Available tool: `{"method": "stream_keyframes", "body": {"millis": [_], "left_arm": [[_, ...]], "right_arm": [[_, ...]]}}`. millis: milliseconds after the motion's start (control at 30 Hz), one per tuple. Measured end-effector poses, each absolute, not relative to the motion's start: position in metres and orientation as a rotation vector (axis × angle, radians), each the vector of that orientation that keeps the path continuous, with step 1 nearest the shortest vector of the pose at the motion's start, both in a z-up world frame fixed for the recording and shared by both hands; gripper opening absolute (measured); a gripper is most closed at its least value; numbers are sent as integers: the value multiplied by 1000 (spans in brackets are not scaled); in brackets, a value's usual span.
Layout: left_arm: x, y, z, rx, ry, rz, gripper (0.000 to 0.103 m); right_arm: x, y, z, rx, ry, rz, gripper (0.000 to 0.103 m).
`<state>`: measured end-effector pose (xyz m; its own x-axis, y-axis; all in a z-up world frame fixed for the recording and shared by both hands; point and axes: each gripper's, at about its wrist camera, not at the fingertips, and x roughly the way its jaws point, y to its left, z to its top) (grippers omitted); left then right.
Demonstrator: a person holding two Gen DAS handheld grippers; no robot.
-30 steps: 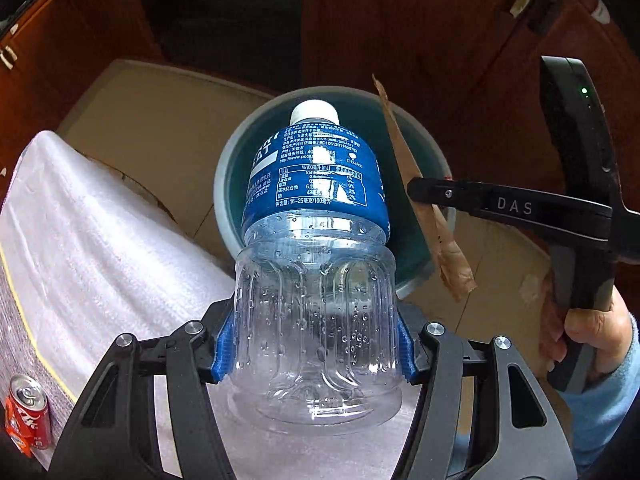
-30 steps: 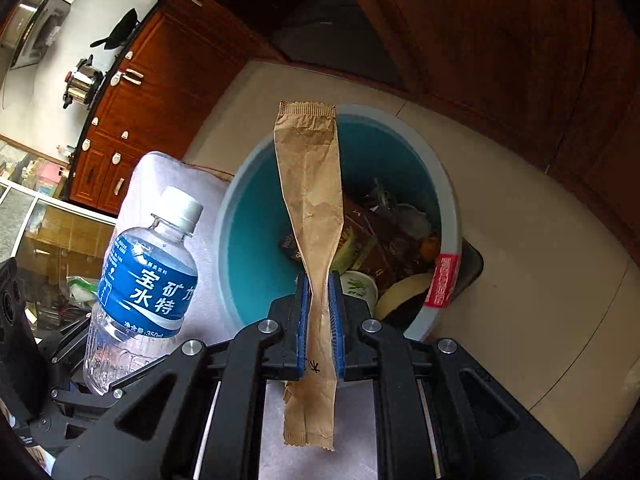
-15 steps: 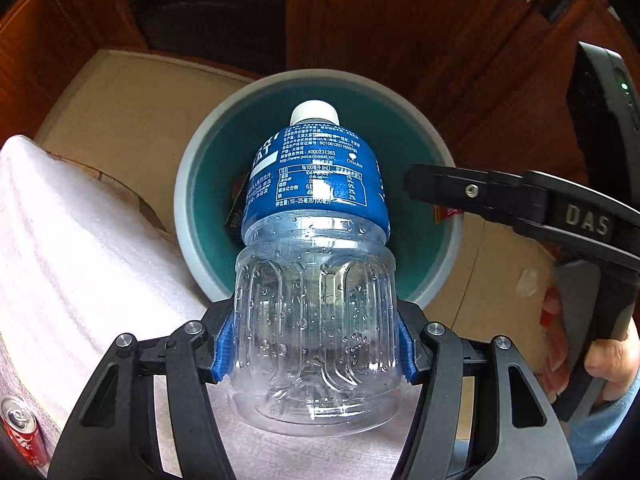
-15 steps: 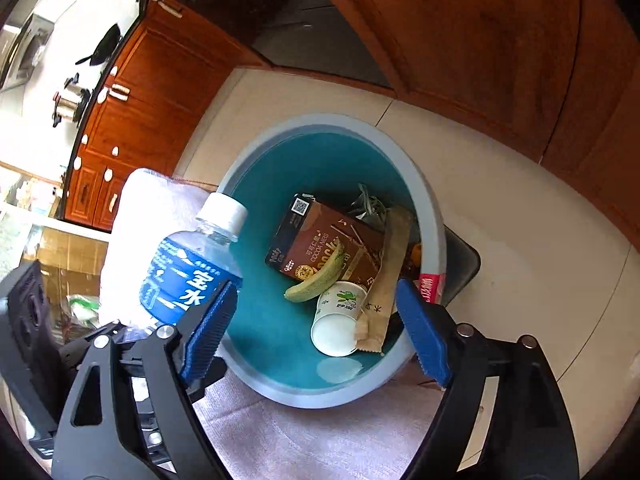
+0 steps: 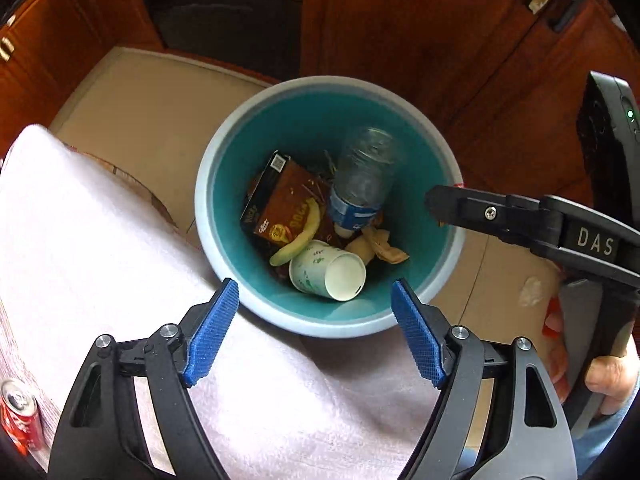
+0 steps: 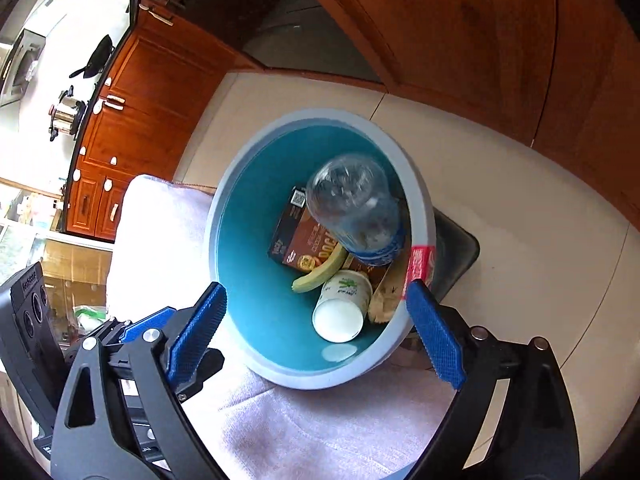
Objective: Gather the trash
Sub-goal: 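Open both tools over the bin to drop the strip and bottle, then move both open tools back to the cola can and orange wrapper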
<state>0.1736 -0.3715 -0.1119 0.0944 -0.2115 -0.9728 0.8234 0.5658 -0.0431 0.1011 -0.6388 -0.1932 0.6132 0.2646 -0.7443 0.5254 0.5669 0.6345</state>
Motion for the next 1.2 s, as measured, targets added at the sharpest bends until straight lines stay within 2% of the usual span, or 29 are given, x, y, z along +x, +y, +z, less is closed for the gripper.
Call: {"method": "stream_keyframes", "body": {"millis": [667, 967, 1200], "left_arm": [[153, -355, -88, 581, 1204, -832, 83], [154, -316, -66, 527, 1178, -802, 84], [160, -256, -52, 464, 1161, -740, 84]], "right_arm": [[100, -606, -171, 931, 964, -161, 87], [102, -575, -143, 872, 957, -137, 87], [115, -529, -122, 806, 971, -81, 87]]}}
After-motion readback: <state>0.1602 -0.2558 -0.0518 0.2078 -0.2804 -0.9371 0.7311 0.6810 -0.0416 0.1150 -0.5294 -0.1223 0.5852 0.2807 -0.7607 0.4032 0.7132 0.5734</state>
